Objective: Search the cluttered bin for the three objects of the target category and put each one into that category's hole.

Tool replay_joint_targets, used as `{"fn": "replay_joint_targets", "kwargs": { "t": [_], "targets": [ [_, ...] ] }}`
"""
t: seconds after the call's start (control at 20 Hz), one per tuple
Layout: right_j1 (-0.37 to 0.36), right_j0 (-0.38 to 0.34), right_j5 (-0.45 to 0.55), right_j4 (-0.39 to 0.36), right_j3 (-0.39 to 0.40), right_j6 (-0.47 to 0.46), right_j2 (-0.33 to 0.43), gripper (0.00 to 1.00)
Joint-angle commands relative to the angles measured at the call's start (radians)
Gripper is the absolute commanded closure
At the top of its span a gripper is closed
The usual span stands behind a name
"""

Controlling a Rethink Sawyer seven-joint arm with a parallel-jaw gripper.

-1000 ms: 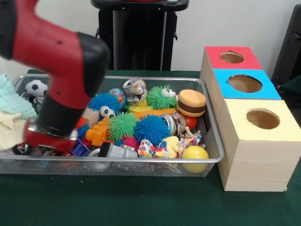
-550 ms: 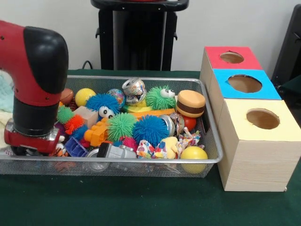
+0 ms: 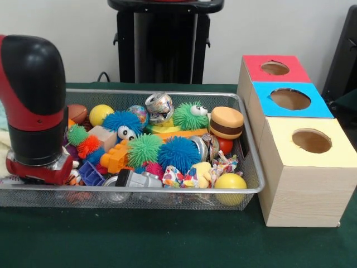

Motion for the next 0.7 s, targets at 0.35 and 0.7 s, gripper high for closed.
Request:
{"fn": "replay_joint_targets", "kwargs": {
  "t": [0.35, 0.7],
  "targets": [
    [0.171, -0.017, 0.026, 0.033, 0.032, -0.054, 0.094, 0.0],
    [0.169, -0.029, 0.012, 0.008, 0.033, -0.127, 0.123, 0.0]
  ]
}}
